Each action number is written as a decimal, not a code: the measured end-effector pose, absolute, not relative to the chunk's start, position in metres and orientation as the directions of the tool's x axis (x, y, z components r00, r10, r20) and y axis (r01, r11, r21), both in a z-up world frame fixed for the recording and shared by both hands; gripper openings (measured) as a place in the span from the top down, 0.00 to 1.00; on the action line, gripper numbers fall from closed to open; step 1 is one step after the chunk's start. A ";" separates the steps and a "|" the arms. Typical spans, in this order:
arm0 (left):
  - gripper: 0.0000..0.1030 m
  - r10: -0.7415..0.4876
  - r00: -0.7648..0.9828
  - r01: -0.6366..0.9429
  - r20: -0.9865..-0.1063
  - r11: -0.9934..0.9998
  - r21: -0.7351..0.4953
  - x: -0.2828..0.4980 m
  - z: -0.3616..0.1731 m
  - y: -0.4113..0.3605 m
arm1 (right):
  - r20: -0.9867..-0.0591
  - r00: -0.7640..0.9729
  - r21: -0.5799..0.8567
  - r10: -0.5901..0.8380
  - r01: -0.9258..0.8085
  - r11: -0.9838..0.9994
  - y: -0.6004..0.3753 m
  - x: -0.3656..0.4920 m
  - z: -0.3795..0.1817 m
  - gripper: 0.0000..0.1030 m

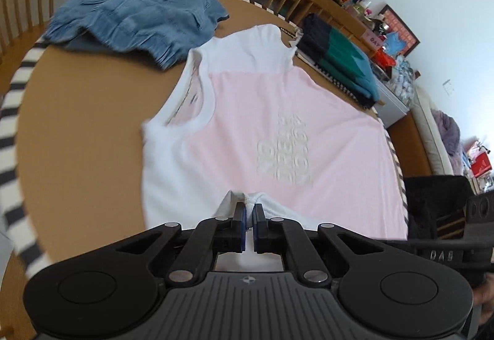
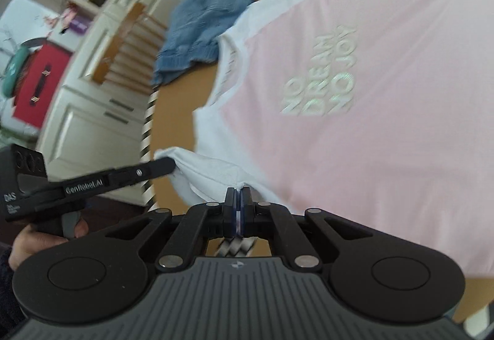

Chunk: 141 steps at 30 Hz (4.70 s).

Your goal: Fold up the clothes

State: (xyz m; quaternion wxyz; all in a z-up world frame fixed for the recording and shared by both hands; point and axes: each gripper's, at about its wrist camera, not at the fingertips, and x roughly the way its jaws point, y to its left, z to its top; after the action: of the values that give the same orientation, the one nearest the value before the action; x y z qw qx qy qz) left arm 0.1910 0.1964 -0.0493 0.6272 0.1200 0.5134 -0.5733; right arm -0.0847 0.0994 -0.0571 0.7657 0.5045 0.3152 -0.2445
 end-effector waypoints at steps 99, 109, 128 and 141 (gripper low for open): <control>0.44 -0.546 -0.012 0.999 -0.838 -0.031 0.006 0.250 -0.148 -0.311 | -0.736 0.563 0.558 -0.375 0.819 0.135 -0.287 -0.024 -0.163 0.97; 1.00 -0.558 -0.062 0.997 -0.828 -0.001 -0.074 0.252 -0.141 -0.304 | -0.712 0.575 0.578 -0.404 0.806 0.129 -0.280 -0.031 -0.160 0.96; 0.73 -0.491 -0.198 0.980 -0.848 -0.070 -0.188 0.246 -0.140 -0.313 | -0.733 0.561 0.552 -0.384 0.821 0.145 -0.284 -0.028 -0.160 0.96; 0.98 -0.586 -0.176 0.969 -0.791 0.037 -0.244 0.270 -0.117 -0.283 | -0.658 0.603 0.584 -0.451 0.786 0.200 -0.267 -0.030 -0.139 0.96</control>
State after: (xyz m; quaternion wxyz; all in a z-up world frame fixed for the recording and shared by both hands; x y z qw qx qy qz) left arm 0.2695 -0.2833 -0.1172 0.5963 0.2373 0.4037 -0.6520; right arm -0.0297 -0.2670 -0.1387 0.7548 0.4816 0.1740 -0.4099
